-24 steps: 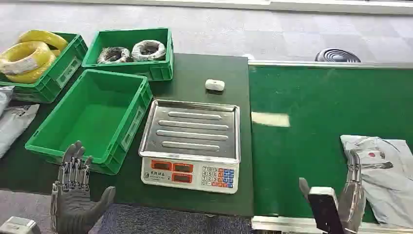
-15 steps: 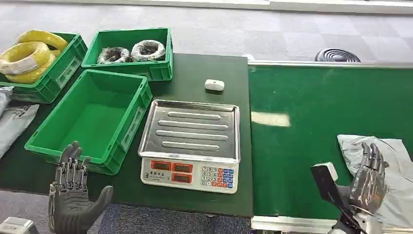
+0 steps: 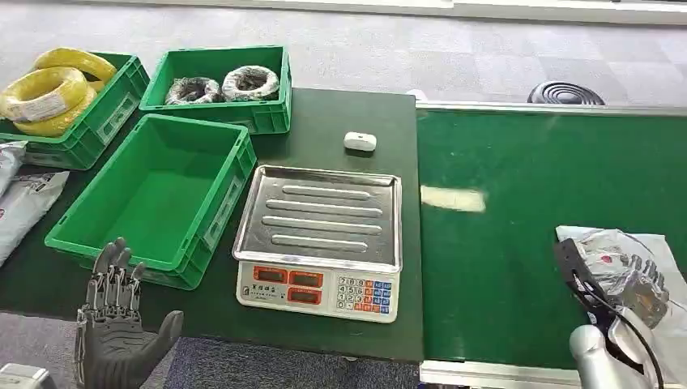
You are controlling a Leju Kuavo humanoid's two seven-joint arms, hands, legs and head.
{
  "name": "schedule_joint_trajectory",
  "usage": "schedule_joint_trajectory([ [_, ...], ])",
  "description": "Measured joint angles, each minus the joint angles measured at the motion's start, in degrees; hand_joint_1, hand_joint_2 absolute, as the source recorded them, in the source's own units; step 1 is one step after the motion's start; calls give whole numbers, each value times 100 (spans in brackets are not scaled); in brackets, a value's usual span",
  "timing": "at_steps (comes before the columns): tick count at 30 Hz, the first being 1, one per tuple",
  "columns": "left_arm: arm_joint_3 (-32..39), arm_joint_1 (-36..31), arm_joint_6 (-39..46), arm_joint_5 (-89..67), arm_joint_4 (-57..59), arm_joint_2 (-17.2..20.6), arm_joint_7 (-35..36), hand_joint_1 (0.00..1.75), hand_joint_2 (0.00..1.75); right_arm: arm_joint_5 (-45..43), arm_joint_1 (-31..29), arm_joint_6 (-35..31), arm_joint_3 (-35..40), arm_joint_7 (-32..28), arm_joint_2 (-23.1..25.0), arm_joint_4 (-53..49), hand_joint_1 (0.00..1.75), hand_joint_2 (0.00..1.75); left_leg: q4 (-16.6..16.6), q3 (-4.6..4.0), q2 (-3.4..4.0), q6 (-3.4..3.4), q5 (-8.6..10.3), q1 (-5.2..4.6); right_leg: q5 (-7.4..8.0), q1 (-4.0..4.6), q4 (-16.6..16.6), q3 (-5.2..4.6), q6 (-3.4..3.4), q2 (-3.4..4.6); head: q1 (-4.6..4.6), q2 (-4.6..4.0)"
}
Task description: Moved the parcel from conveyor to table for the left to box.
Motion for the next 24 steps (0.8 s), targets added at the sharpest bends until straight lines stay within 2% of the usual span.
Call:
schedule_joint_trajectory([
  [4,-55,1,-22,-11,0,31,22,0,175,-352,46,492,-87,197,-206,502,0,175,-2,-5,2,-1,-2,0,-1,0,0,-9,0,2,-2,0],
  [11,-111,28,22,20,7,92,13,0,175,-454,15,681,-144,301,-404,769,2,175,-1,6,-2,1,-1,0,-4,1,-5,6,3,-6,0,0],
  [12,-125,29,35,33,11,101,0,0,175,-459,16,719,-144,352,-420,777,141,175,0,13,-3,1,-1,0,-4,1,-7,7,3,-6,-2,0],
  [13,-142,34,55,72,18,118,-20,0,175,-483,18,793,-142,422,-450,786,171,175,0,17,-4,2,-1,0,-5,1,-9,13,3,-7,0,0],
  [18,-230,47,149,131,72,190,-103,0,175,-692,95,1162,-142,513,-660,812,175,175,0,18,-19,4,-1,0,-5,1,-19,39,6,-19,2,0],
  [24,-232,128,201,61,33,188,-28,0,175,-731,66,180,-135,182,-612,771,175,175,-1,8,-16,8,1,0,-3,0,-19,33,6,-18,-2,0],
])
